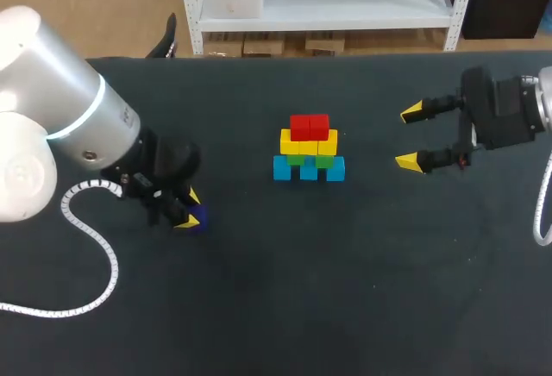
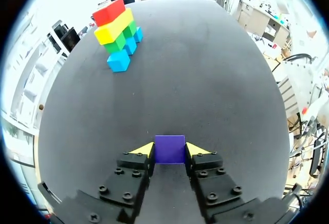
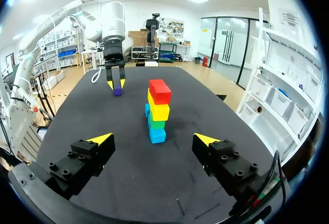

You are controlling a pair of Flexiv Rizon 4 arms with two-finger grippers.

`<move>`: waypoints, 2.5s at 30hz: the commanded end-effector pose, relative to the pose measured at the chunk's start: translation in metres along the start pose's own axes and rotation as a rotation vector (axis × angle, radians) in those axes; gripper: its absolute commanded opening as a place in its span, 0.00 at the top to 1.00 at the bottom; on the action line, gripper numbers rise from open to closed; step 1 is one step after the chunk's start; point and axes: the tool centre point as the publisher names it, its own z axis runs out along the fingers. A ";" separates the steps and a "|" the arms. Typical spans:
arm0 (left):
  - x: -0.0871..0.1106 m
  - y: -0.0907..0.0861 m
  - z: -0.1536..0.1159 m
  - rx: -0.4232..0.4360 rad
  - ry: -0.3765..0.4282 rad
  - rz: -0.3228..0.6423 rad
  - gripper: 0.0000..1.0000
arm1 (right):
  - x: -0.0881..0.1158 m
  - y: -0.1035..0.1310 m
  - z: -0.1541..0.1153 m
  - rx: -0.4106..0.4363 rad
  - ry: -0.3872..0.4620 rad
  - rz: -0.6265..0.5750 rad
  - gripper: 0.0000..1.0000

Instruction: Place the blue cubes, place green cubes on the blue cubes, place the yellow cubes on the green cubes, then place the red cubes on the yellow cubes, and place purple cube on the red cubes.

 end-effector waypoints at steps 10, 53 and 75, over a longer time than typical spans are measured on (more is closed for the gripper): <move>-0.049 0.000 -0.069 0.001 0.005 -0.016 1.00 | 0.000 0.000 0.001 0.000 -0.003 -0.001 0.00; -0.212 0.070 -0.075 0.034 -0.012 0.053 1.00 | 0.000 0.000 0.001 0.000 -0.003 -0.001 0.00; -0.229 0.097 -0.039 0.015 0.004 0.036 1.00 | 0.000 0.000 0.001 0.000 -0.003 -0.001 0.00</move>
